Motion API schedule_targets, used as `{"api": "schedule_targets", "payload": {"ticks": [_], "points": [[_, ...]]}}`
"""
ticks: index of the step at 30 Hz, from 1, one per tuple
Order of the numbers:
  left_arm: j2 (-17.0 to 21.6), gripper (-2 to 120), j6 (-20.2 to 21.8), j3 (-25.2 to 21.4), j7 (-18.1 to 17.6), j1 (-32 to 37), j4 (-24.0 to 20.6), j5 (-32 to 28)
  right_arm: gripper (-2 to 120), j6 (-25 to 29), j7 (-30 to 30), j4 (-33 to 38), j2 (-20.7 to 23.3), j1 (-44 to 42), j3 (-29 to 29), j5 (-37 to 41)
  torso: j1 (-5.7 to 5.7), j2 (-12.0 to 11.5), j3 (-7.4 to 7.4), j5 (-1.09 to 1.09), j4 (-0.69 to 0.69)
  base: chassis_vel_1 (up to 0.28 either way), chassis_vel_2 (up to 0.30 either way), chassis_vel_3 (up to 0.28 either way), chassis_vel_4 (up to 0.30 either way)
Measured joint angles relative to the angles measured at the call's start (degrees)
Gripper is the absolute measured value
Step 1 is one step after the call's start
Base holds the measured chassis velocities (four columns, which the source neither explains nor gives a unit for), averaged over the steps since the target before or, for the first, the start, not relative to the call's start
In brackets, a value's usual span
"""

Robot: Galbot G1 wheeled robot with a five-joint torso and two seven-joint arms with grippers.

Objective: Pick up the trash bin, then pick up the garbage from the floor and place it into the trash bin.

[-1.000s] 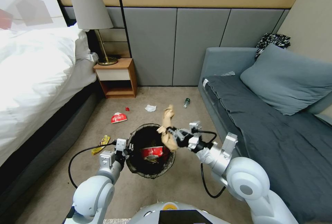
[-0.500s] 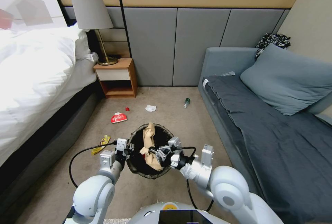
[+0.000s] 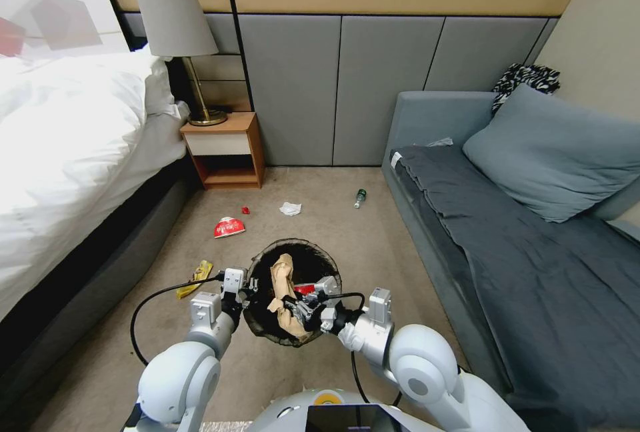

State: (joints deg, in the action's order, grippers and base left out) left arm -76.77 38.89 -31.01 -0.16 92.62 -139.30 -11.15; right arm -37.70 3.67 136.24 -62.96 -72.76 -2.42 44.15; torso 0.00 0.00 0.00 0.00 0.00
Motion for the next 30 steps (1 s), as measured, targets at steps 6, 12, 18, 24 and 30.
{"api": "schedule_targets", "payload": {"ticks": [6, 12, 18, 24, 30], "points": [[0.0, 1, 0.0, 0.1, 0.0, 0.0, -0.1, 0.0, 65, 0.3, 0.1, -0.4, -0.6, 0.1, 0.2, -1.0, 0.00, 0.0, 0.00, 0.00, 0.00, 0.000, 0.000, 0.000, 0.000], [0.0, 1, 0.0, 0.2, 0.1, 0.1, -0.1, 0.1, 88, 0.8, 0.3, 0.6, -1.8, -0.1, 1.6, -1.5, 0.00, 0.0, 0.00, 0.00, 0.00, 0.000, 0.000, 0.000, 0.000], [-0.1, 1, 0.1, 0.1, 0.1, 0.1, -0.2, 0.1, 100, 1.1, 1.8, 6.4, -0.3, -1.6, 7.1, -1.4, 0.00, 0.0, 0.00, 0.00, -0.01, 0.000, 0.000, 0.000, 0.000], [-0.4, 1, 0.1, 0.1, 0.1, 0.1, -0.2, 0.1, 100, 5.3, 6.6, 7.0, -0.2, -4.9, 10.8, -3.2, 0.00, 0.0, 0.00, 0.00, 0.01, 0.000, 0.000, 0.000, 0.000], [-0.5, 1, 0.0, 0.1, 0.4, 0.1, 0.1, 0.6, 100, 16.2, 6.9, 7.0, -5.0, -8.6, 12.1, -18.8, 0.00, 0.0, 0.00, 0.01, -0.01, 0.000, 0.000, 0.000, 0.000]]}}
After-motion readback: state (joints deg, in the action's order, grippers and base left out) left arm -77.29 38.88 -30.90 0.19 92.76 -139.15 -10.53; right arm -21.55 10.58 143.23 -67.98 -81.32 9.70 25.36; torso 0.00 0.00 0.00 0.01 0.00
